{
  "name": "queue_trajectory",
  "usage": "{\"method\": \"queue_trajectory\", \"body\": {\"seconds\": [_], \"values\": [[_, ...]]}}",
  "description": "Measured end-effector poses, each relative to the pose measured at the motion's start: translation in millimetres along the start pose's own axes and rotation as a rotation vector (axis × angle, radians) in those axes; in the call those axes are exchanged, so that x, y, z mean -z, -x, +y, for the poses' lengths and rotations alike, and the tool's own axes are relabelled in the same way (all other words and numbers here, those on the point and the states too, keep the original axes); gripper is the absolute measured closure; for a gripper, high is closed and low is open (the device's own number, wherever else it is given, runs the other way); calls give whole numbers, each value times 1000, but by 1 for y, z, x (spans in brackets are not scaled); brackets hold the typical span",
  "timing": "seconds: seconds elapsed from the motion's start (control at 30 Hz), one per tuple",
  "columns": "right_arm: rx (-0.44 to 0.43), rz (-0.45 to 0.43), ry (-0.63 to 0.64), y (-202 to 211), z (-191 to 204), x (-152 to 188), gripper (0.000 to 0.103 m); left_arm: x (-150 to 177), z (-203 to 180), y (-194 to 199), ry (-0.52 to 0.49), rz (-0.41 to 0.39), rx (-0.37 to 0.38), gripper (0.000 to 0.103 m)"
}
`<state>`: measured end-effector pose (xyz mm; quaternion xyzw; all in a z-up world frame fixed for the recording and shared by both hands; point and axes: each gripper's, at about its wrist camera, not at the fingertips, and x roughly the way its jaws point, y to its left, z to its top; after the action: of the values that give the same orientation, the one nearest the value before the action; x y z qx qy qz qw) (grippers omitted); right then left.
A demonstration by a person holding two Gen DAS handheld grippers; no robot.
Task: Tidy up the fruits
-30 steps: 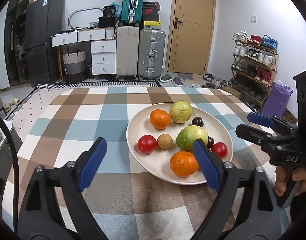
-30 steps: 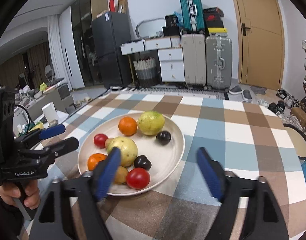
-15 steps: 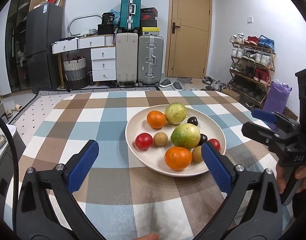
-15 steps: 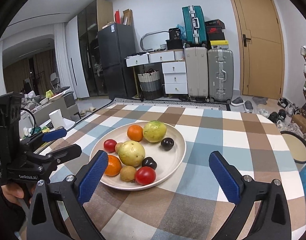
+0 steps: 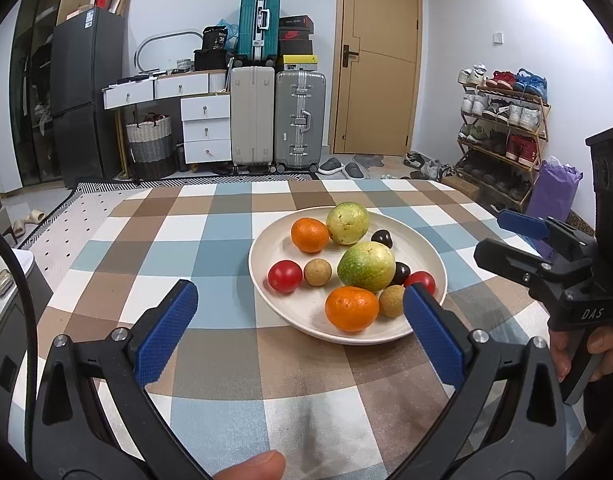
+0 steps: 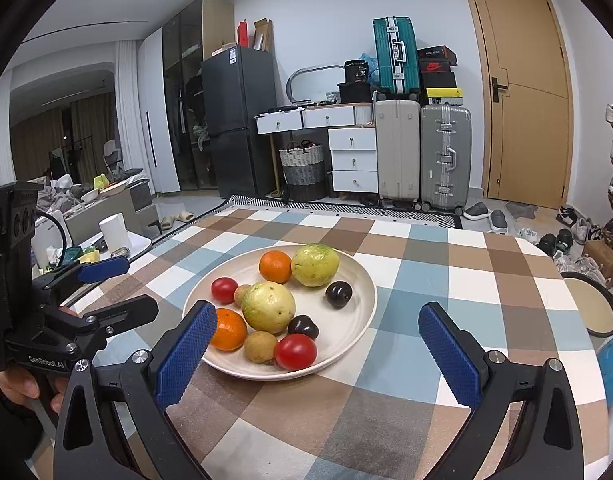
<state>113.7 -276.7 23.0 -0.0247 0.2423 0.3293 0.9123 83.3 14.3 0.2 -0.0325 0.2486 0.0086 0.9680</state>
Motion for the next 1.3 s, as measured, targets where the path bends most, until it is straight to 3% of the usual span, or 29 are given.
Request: {"method": "queue_trajectory", "body": {"seconds": [1.3], "values": [[-5,7,2,-1,1,0,0,2,1,-2,10,12,2,0]]}}
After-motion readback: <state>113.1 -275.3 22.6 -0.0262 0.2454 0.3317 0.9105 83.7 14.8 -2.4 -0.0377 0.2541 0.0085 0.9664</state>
